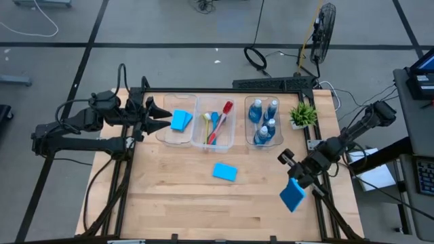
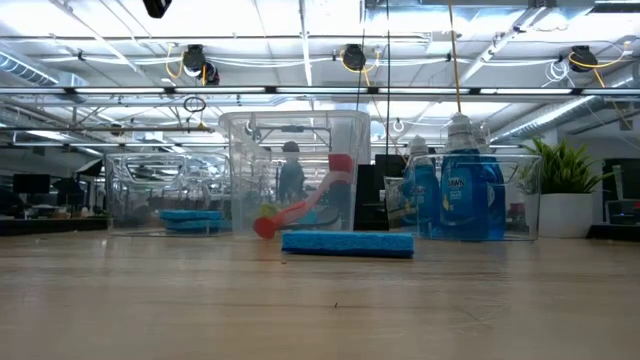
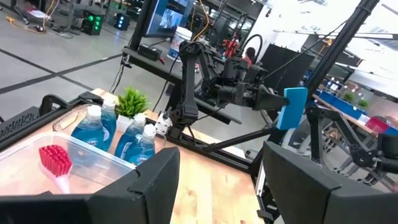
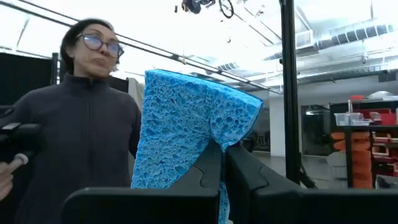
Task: Pick & Place Kitchen Sink Supplies
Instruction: Put the sponge into the left transparent bin
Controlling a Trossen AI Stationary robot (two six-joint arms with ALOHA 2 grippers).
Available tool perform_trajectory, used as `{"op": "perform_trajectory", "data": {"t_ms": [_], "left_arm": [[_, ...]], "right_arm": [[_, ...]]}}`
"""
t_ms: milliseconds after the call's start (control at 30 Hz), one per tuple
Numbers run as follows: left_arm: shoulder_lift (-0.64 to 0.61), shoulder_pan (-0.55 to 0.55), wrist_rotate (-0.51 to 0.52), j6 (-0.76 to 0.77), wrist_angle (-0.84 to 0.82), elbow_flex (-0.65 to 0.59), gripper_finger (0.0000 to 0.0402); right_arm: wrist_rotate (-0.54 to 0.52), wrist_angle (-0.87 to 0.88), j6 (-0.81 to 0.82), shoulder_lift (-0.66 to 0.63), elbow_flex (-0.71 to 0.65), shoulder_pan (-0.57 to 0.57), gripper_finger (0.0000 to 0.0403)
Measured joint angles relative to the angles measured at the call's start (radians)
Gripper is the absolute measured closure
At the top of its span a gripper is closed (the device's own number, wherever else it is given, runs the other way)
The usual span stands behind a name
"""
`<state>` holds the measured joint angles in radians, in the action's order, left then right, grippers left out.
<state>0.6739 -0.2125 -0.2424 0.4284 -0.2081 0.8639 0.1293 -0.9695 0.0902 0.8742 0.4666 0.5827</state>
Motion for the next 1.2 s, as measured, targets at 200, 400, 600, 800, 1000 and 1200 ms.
{"op": "perform_trajectory", "data": {"t_ms": [200, 400, 600, 800, 1000, 1200], "left_arm": [[0.000, 0.000, 0.000, 0.041, 0.000, 0.000, 0.0172], [0.037, 0.000, 0.005, 0.056, 0.004, 0.000, 0.0172], [0.144, 0.013, 0.007, 0.033, 0.097, 0.000, 0.0172], [0.274, 0.058, 0.007, -0.073, 0.275, 0.000, 0.0172], [0.383, 0.080, 0.041, -0.116, 0.381, 0.000, 0.0172], [0.462, 0.084, 0.123, -0.120, 0.440, 0.000, 0.0172]], "right_arm": [[-0.166, 0.017, 0.052, 0.010, 0.000, -0.002, 0.0403], [-0.406, 0.040, 0.079, 0.031, 0.000, -0.061, 0.0403], [-0.471, 0.100, 0.081, 0.072, 0.030, -0.200, 0.0403], [-0.531, 0.349, 0.079, 0.136, 0.166, -0.345, 0.0403], [-0.587, 0.435, 0.039, 0.222, 0.278, -0.449, 0.0403], [-0.703, 0.435, -0.033, 0.306, 0.348, -0.501, 0.0403]]}}
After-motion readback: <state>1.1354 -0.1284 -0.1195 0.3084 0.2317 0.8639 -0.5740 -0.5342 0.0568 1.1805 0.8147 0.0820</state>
